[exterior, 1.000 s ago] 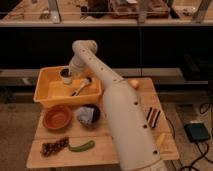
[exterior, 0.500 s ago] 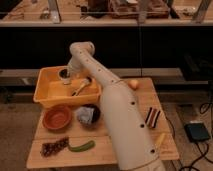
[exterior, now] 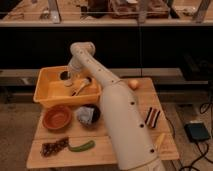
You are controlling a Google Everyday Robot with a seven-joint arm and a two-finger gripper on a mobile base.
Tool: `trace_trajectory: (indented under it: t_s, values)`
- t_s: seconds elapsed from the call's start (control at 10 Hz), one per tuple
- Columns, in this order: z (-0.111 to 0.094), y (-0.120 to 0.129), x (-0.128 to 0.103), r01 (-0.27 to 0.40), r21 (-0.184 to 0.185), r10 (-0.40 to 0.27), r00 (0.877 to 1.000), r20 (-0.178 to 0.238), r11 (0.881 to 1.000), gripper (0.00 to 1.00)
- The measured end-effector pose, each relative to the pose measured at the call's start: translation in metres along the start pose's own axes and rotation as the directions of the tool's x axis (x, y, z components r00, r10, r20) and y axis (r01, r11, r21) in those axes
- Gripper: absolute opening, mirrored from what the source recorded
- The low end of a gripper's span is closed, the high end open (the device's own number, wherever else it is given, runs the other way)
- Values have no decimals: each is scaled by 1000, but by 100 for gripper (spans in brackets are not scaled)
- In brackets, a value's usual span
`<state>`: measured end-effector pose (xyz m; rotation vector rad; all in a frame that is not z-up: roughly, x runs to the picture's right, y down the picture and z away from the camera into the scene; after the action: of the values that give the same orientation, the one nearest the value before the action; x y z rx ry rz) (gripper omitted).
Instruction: Stack cups into tray
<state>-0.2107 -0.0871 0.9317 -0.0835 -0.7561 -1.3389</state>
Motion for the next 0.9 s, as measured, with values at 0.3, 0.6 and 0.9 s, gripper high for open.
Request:
trace_trajectory:
  t_s: [0.3, 0.6, 0.9]
  values:
    - [6, -3, -6, -20, 25, 18, 998, 63, 999, 80]
    - [-11, 5, -4, -25, 12, 25, 998, 57, 1000, 80]
    - [-50, 18, 2, 6, -38, -5, 1000, 13, 999, 80]
